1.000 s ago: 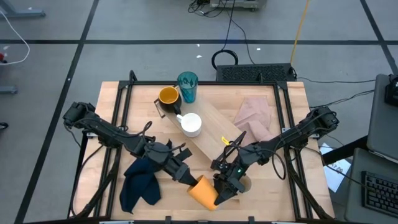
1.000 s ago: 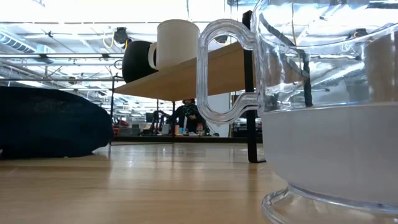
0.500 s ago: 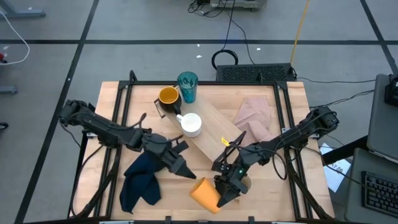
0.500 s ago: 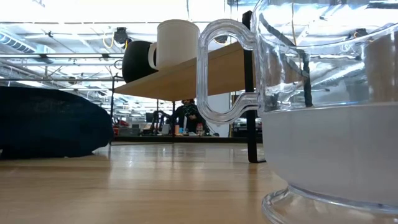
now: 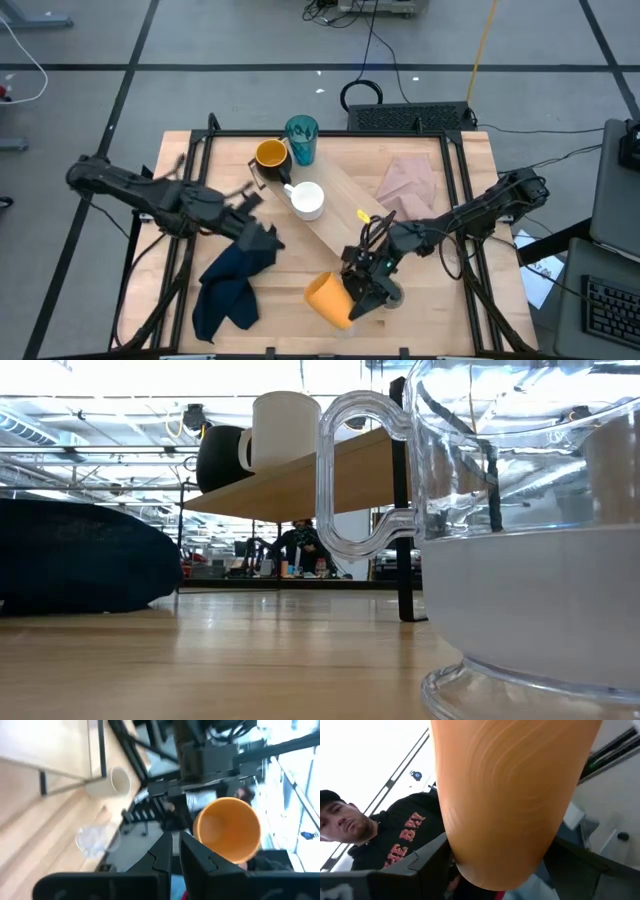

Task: Stack small to large cups/mugs on shelf
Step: Put the yellow cup on the shelf

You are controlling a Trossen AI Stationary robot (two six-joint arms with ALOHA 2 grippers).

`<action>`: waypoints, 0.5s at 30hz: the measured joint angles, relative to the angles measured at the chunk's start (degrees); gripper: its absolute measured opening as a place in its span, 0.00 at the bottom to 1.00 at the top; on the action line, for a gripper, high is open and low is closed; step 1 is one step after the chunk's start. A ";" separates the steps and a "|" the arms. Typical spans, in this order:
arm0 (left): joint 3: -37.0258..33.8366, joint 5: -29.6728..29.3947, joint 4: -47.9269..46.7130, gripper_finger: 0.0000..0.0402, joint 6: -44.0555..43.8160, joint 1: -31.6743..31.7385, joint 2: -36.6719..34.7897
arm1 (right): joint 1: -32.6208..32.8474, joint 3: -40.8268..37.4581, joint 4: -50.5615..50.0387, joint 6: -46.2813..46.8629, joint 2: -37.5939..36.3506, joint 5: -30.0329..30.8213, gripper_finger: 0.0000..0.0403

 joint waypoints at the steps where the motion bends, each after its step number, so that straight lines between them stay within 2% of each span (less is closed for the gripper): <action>1: 0.00 -1.55 -1.01 0.08 0.16 0.00 -1.44 | -0.73 0.00 -0.16 -0.43 -0.43 -0.04 0.67; 9: 0.00 -12.44 -0.67 0.08 6.30 0.00 -9.33 | -7.63 0.00 -5.42 -9.80 -4.55 0.20 0.67; 15: 0.00 -15.13 -0.44 0.08 9.44 0.00 -10.37 | -13.70 0.00 -13.76 -19.03 -8.75 3.04 0.67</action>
